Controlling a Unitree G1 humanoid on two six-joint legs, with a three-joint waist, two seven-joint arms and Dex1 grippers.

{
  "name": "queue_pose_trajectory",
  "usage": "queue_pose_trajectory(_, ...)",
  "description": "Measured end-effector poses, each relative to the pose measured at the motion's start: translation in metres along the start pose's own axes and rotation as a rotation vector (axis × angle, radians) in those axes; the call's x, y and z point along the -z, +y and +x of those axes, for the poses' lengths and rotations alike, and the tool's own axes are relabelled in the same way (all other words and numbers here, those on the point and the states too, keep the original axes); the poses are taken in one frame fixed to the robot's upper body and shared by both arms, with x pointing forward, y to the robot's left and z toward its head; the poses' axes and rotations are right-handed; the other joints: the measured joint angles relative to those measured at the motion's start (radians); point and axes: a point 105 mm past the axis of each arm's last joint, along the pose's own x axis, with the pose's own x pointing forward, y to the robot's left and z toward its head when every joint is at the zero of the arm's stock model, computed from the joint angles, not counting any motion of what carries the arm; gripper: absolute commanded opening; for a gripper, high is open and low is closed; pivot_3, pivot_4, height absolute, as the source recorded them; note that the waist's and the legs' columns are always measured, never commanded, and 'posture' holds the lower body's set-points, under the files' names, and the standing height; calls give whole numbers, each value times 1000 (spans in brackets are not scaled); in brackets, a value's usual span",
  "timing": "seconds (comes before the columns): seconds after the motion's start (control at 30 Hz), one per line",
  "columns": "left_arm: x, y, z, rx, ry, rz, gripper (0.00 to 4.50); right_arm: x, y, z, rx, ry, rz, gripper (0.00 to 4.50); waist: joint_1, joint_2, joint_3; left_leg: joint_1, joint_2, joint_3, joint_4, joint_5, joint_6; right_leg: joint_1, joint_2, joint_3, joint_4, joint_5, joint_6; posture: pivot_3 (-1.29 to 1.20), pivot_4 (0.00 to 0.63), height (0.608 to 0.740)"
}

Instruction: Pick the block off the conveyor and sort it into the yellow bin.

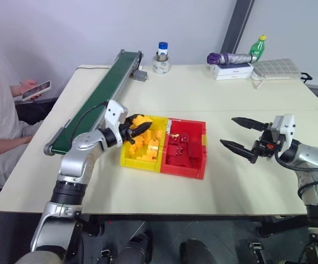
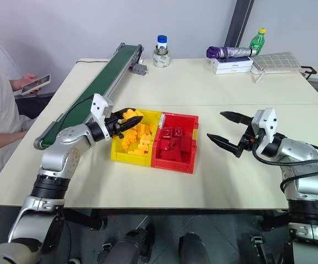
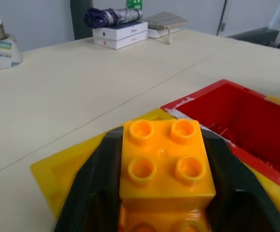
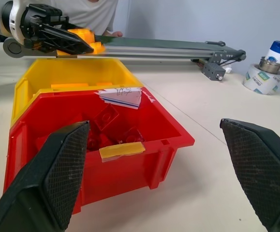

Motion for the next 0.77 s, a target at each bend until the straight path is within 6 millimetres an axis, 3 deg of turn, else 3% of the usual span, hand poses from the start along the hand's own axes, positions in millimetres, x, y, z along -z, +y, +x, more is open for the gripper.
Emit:
queue_pose_trajectory(0.03,-1,0,0,0,-11,-3,4227,1,0,-1,3,2,3,4500,0,0,0,0,0,0,0,0,0,0,0,0,0,0,0,0,150,740)
queue_pose_trajectory(0.07,-1,0,-1,0,-16,-6,4462,1,0,-1,5,3,4,4500,0,0,0,0,0,0,1,0,0,0,0,0,0,0,0,0,150,740)
queue_pose_trajectory(0.23,-2,1,-13,12,-23,12,4462,1,0,-1,6,2,1,4500,-3,0,0,0,0,0,1,0,0,0,0,0,0,0,0,0,150,740)
queue_pose_trajectory(0.57,-43,38,-102,-120,25,97,4462,-3,-1,1,-4,-8,-17,4500,0,1,0,0,0,-1,-1,-2,-2,-2,0,1,0,-1,-2,0,150,740)
queue_pose_trajectory(0.77,-17,46,-138,-198,114,50,4462,-2,-2,0,-1,-10,-17,4500,1,1,0,1,0,-1,-2,-2,-2,-5,0,1,-1,-2,-4,0,150,740)
